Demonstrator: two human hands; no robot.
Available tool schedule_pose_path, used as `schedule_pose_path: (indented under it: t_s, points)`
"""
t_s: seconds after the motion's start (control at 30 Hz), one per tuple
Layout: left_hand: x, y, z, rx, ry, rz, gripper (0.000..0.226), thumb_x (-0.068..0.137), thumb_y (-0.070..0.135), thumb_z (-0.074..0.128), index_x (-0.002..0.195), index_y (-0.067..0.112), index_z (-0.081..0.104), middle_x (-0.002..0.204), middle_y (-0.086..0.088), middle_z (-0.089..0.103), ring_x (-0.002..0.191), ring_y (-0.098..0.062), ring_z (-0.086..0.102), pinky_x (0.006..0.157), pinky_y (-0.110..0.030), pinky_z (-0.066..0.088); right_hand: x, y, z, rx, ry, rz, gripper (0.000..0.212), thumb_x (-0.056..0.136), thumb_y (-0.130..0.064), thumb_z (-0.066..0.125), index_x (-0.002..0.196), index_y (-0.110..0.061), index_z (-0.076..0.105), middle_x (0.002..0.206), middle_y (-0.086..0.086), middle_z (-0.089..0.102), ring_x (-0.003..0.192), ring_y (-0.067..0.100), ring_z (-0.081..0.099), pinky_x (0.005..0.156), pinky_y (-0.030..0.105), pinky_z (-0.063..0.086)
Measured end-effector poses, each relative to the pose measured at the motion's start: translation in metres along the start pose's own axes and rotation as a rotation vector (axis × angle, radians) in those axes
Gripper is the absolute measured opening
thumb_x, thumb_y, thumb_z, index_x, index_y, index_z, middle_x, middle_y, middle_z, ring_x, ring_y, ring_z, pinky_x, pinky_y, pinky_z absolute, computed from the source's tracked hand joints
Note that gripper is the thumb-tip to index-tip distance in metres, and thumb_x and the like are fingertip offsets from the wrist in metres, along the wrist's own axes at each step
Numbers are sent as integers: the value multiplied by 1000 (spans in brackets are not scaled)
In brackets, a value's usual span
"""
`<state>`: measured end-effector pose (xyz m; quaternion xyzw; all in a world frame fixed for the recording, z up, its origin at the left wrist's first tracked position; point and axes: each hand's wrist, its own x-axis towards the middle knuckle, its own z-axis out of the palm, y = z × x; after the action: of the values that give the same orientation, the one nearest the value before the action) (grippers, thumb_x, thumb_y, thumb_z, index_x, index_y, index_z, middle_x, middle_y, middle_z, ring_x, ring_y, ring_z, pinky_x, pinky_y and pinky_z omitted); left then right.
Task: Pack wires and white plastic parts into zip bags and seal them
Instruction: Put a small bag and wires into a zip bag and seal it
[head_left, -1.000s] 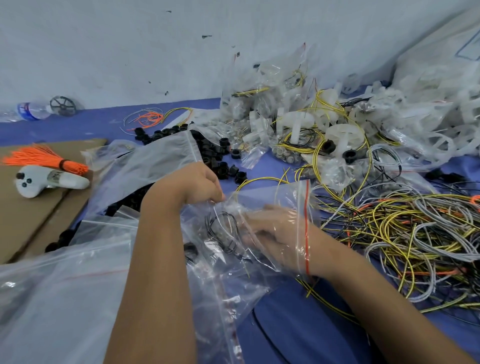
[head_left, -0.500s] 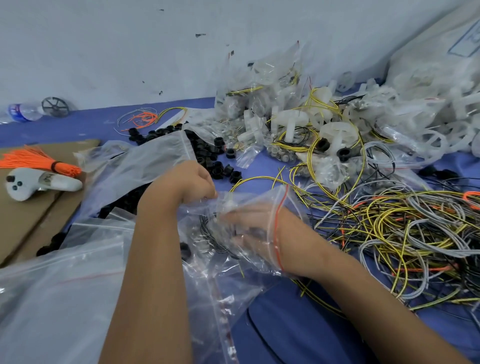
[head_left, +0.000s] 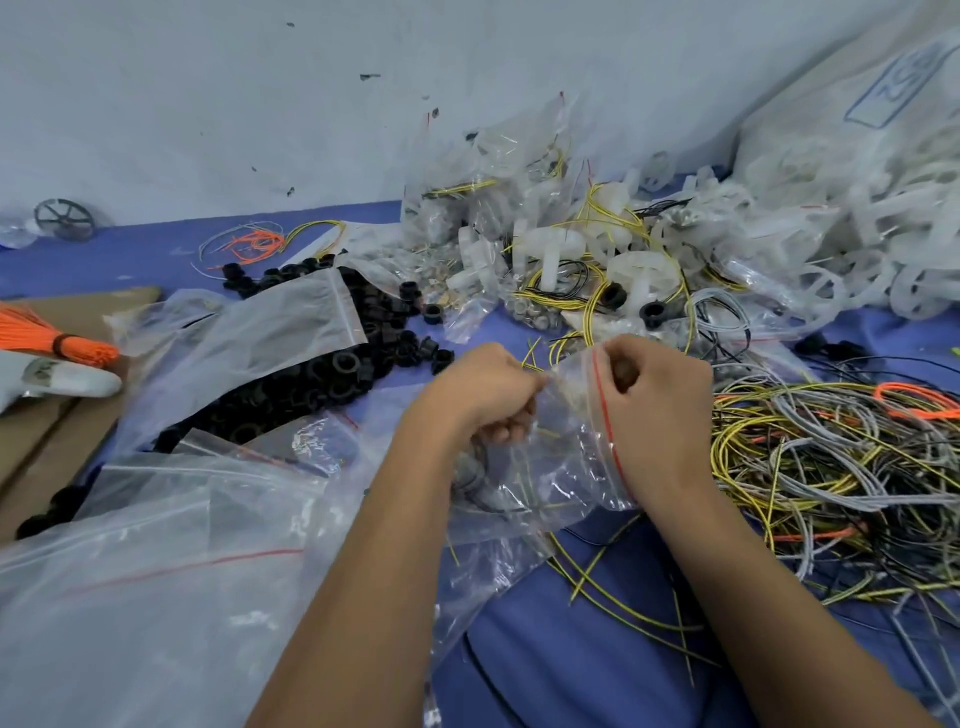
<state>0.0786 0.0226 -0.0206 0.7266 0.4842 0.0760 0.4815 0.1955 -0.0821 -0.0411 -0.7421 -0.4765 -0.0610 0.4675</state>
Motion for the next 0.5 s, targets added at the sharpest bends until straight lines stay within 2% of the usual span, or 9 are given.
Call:
schedule_pose_path:
  t_s: [0.07, 0.13, 0.23, 0.37, 0.43, 0.5]
  points:
    - [5, -6, 5, 139, 38, -29, 35, 99, 20, 57, 68, 4, 62, 46, -5, 61, 36, -19, 53, 41, -19, 44, 2, 5, -3, -53, 57, 8, 17, 92, -23, 63, 78, -18, 71, 63, -5, 64, 60, 17, 61, 63, 33, 49]
    - [8, -10, 5, 192, 71, -53, 30, 96, 16, 58, 70, 2, 64, 50, -7, 65, 43, -24, 60, 43, -22, 49, 3, 3, -4, -8, -9, -12, 8, 90, -19, 67, 87, -21, 74, 68, -9, 66, 64, 15, 63, 70, 34, 53]
    - [9, -13, -2, 219, 96, -84, 30, 96, 16, 58, 70, 2, 65, 48, -5, 65, 39, -19, 63, 38, -22, 47, 6, 3, -1, -4, -23, -23, 9, 88, -17, 68, 87, -22, 75, 72, -9, 67, 66, 13, 63, 72, 34, 55]
    - [11, -20, -16, 226, 115, -92, 33, 97, 17, 57, 69, 2, 64, 48, -5, 65, 37, -17, 61, 37, -21, 46, 32, -2, 3, -161, -77, -77, 14, 90, -17, 60, 87, -18, 73, 79, -1, 70, 74, 22, 64, 69, 37, 55]
    - [13, -24, -21, 183, 124, -66, 38, 100, 21, 59, 67, 3, 63, 51, -8, 66, 39, -21, 61, 38, -20, 43, 53, -4, 10, -315, -177, -112, 17, 89, -12, 57, 91, -14, 74, 86, 5, 71, 88, 28, 63, 70, 38, 56]
    - [13, -25, -27, 105, 148, -18, 40, 101, 24, 60, 65, 6, 59, 52, -9, 63, 42, -23, 59, 37, -18, 39, 73, -6, 19, -476, -279, -136, 21, 88, -4, 57, 100, -12, 73, 95, 9, 70, 106, 31, 55, 71, 38, 53]
